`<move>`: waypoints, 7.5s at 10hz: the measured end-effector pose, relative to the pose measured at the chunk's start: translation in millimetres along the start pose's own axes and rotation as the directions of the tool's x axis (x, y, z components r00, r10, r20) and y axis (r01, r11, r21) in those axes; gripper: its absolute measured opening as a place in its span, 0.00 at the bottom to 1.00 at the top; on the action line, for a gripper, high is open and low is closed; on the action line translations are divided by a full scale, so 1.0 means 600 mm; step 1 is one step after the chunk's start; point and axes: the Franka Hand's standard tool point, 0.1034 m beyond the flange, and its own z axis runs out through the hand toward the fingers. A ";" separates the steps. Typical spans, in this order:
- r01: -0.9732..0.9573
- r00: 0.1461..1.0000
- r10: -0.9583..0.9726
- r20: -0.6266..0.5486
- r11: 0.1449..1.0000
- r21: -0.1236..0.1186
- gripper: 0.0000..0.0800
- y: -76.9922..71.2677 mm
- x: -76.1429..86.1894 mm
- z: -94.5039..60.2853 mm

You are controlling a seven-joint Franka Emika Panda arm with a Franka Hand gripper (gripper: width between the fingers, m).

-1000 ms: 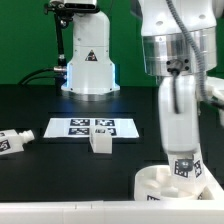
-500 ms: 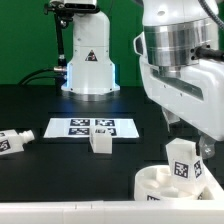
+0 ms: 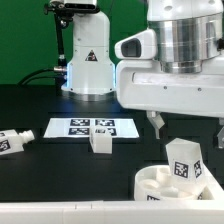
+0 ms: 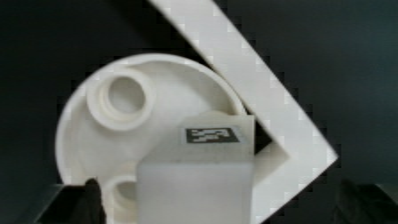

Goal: Assemble stool

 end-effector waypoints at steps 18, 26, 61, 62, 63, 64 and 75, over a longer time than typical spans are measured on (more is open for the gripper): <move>0.723 0.681 -0.732 -0.033 0.679 -0.124 0.43 -0.006 0.015 0.031; -0.047 0.995 0.045 -0.093 0.999 -0.023 0.43 -0.011 0.013 0.035; 0.962 0.242 -0.968 0.060 0.232 -0.141 0.81 -0.021 -0.017 0.004; 0.976 0.175 -0.982 0.073 0.163 -0.141 0.81 -0.018 -0.014 0.005; 0.988 -0.038 -0.993 0.112 -0.054 -0.143 0.81 -0.014 -0.006 0.009; 0.971 -0.178 -0.970 0.166 -0.201 -0.132 0.81 -0.014 0.000 0.014; 0.959 -0.194 -0.954 0.226 -0.233 -0.161 0.42 -0.008 0.021 0.033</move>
Offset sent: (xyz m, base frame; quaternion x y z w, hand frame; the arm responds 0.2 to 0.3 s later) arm 0.0000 0.0000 0.0000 0.0000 0.0000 -0.1296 0.9916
